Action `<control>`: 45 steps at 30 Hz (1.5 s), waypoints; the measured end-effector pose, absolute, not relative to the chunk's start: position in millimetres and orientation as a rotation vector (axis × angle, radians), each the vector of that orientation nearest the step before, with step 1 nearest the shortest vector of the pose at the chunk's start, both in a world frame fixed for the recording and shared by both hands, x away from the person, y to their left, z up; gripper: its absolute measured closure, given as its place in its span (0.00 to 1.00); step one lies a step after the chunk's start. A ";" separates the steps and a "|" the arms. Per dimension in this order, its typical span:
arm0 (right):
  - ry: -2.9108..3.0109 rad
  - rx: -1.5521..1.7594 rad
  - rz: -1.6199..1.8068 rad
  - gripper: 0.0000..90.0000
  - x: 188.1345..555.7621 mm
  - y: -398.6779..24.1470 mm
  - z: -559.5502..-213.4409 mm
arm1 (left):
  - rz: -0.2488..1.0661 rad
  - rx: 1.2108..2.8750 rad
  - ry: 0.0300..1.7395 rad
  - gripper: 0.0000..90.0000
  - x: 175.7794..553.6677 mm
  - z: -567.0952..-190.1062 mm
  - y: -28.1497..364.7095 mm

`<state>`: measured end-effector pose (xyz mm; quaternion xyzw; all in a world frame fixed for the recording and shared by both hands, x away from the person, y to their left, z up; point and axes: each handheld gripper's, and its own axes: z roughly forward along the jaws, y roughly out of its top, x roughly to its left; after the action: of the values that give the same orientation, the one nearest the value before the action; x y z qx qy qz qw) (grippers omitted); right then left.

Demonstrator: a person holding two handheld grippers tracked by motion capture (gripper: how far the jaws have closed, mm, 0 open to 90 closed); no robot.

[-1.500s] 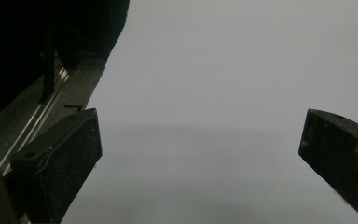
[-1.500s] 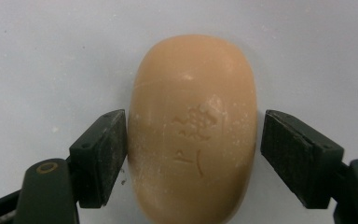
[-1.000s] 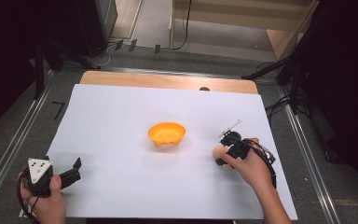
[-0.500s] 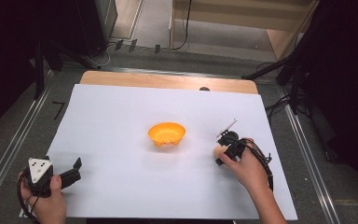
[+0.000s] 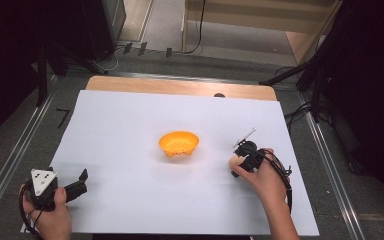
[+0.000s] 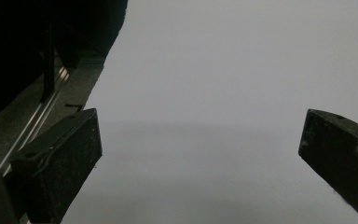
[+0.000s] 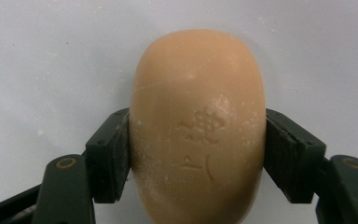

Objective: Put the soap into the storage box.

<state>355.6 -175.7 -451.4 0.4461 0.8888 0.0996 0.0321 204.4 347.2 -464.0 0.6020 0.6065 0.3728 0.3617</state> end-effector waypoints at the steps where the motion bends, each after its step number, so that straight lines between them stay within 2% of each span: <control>1: 2.734 1.376 0.304 0.36 355.7 -175.9 -451.3 | 0.959 1.551 1.561 0.00 204.4 -464.0 347.3; 14: 2.740 1.360 0.331 0.37 355.1 -177.9 -451.1 | 0.953 1.547 1.562 0.00 204.6 -464.0 348.0; 25: 2.807 1.178 0.346 0.37 357.3 -180.8 -447.8 | 0.952 1.549 1.561 0.00 204.6 -463.9 348.0; 45: 2.886 0.872 0.437 0.37 370.0 -164.7 -413.1 | 0.948 1.545 1.561 0.00 204.4 -463.9 348.4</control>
<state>370.0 -164.7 -413.1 0.2858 0.9463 0.1434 0.0476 204.4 348.4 -463.9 0.6010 0.6073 0.3687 0.3661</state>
